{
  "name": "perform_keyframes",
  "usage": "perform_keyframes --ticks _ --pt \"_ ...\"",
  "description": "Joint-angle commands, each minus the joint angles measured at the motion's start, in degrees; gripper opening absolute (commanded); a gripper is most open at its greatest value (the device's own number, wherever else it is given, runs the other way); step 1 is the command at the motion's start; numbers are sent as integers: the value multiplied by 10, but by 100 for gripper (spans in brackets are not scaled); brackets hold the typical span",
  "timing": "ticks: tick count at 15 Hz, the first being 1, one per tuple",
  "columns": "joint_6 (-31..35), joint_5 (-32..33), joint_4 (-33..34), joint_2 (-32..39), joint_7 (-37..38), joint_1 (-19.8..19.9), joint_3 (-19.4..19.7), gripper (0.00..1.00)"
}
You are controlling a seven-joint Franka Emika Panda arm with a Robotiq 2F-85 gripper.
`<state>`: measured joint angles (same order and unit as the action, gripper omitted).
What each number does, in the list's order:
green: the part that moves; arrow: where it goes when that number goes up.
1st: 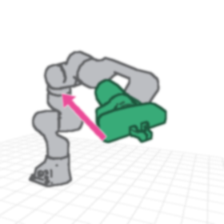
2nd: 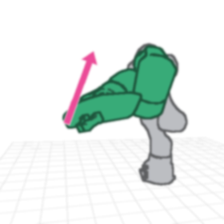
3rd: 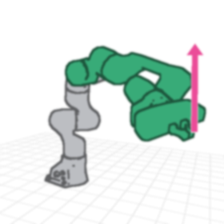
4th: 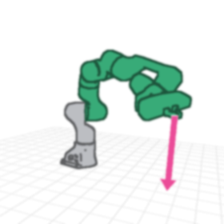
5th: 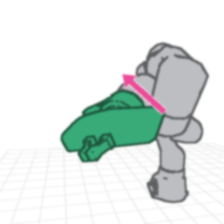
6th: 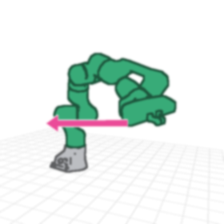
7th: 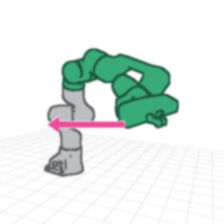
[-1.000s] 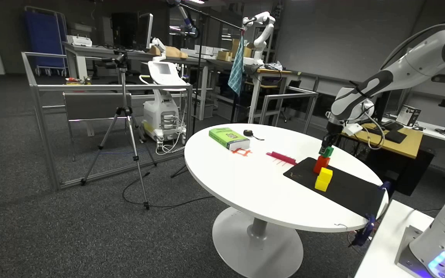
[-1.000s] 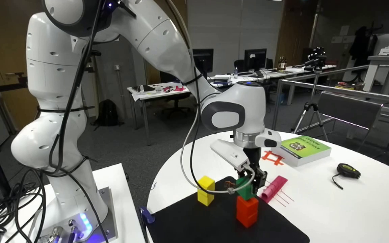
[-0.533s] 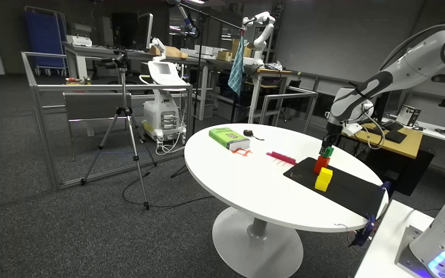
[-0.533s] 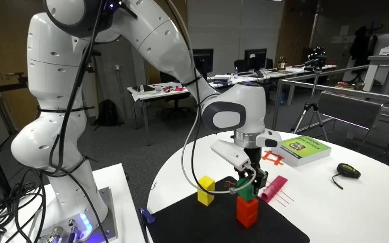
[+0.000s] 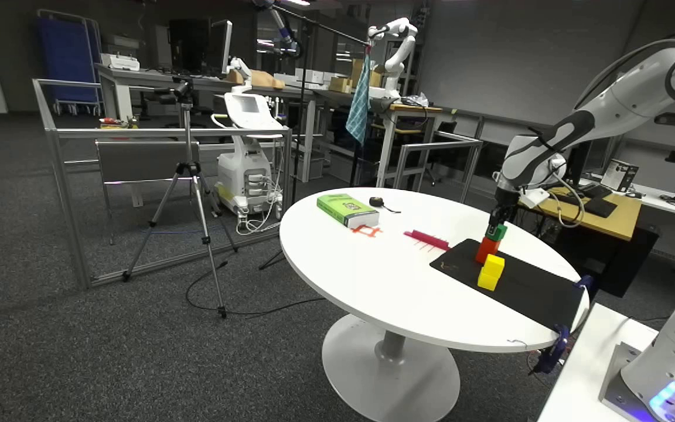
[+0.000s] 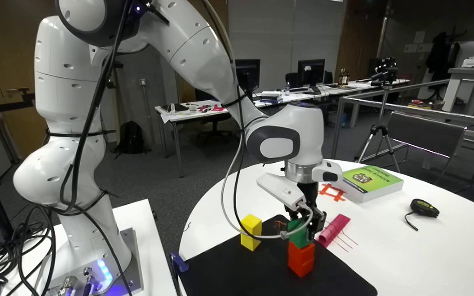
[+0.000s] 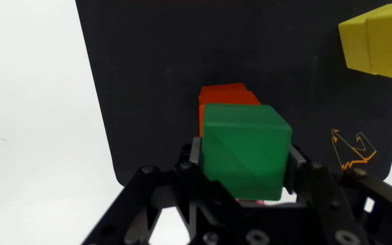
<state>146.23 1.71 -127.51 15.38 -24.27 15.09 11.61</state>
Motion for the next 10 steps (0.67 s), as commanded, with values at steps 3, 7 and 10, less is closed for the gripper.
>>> perform_keyframes --ticks 3,7,10 --pt "-14 16 18 11 12 6 -2 31" --pt "-16 15 20 8 10 6 -3 96" --pt "-16 15 21 4 9 6 -3 100"
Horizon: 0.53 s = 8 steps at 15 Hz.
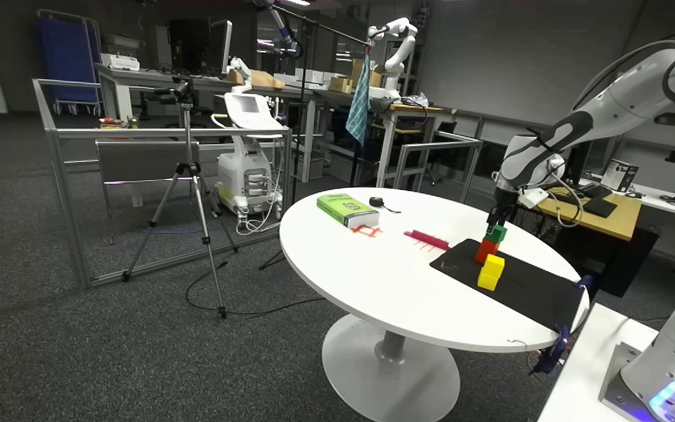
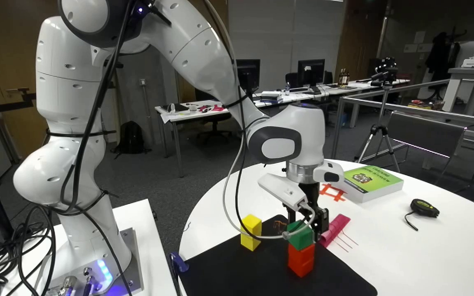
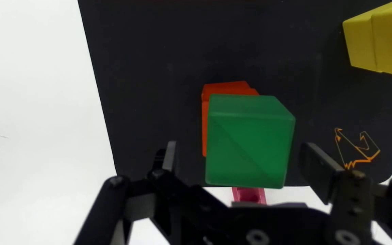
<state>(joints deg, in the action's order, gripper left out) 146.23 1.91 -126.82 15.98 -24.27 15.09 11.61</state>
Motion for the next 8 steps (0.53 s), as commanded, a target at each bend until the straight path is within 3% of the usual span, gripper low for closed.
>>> perform_keyframes --ticks 1,8 --pt "-17 11 12 -8 9 6 -4 100" --pt "-38 -68 -39 -133 -63 21 -17 100"
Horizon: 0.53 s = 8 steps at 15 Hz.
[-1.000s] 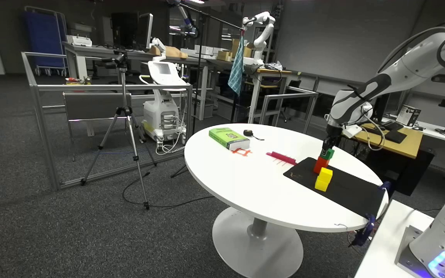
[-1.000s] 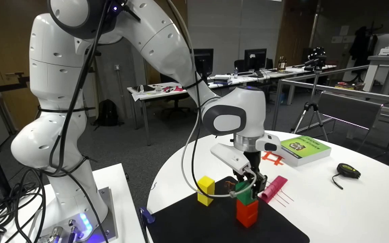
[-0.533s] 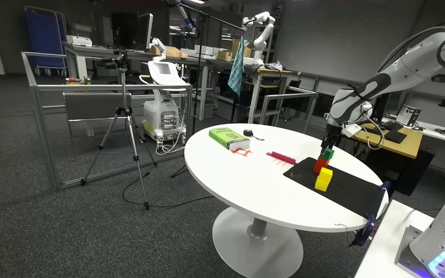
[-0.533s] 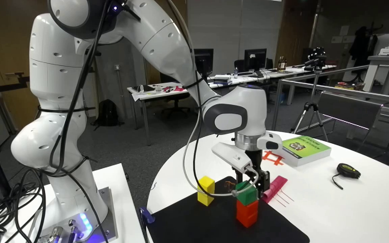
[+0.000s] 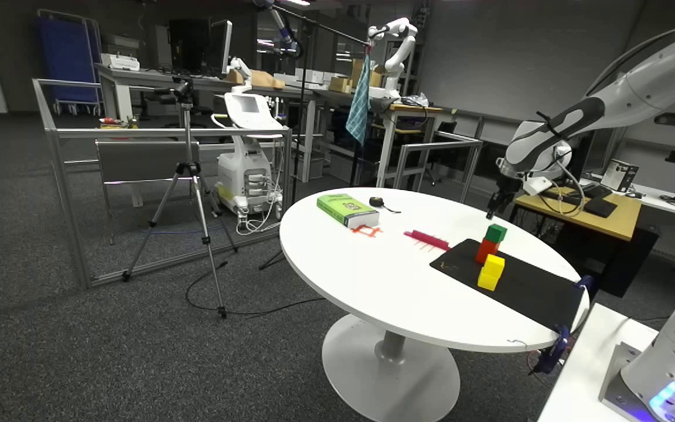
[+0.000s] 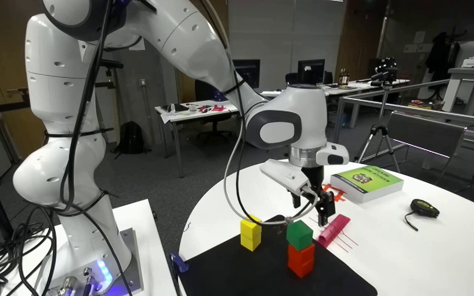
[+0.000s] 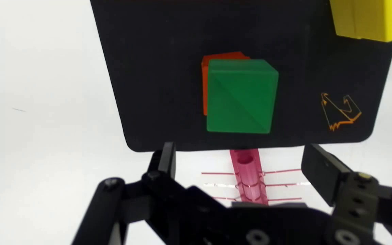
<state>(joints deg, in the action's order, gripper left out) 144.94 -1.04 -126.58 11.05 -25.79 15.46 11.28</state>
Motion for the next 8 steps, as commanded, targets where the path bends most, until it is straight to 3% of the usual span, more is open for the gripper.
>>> perform_keyframes --ticks 1,5,8 --pt "-25 -58 -55 -102 -66 15 -14 100" --pt "-16 -74 -145 -160 -141 -9 -1 100" --pt "-7 -37 -212 -180 -168 -24 2 100"
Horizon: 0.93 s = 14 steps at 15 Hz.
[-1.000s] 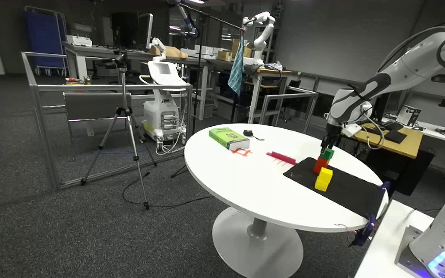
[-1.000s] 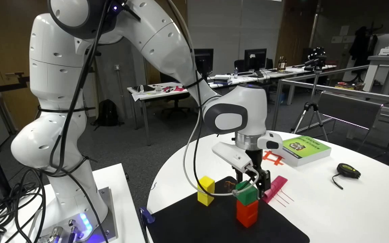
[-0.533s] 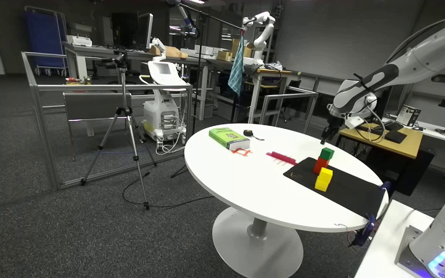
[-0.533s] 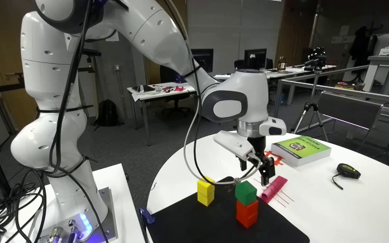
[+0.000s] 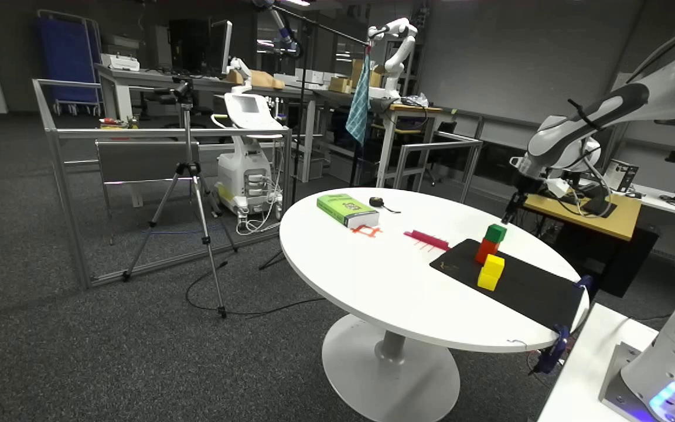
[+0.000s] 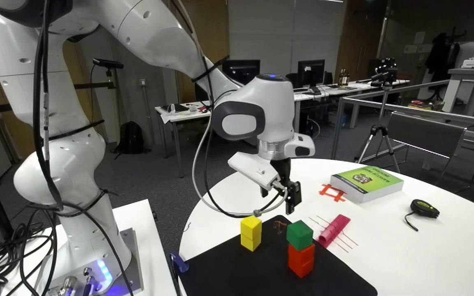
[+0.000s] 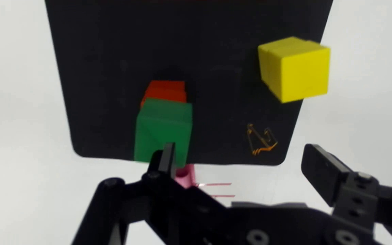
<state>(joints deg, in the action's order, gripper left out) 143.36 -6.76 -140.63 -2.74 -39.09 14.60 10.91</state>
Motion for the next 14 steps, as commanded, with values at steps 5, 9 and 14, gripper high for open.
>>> perform_keyframes --ticks 5,9,14 --pt "71 48 -144 -43 -100 -49 -5 100" --pt "145 127 -168 -24 -89 -58 -15 100" --pt "236 169 -177 5 -50 -59 -16 100"
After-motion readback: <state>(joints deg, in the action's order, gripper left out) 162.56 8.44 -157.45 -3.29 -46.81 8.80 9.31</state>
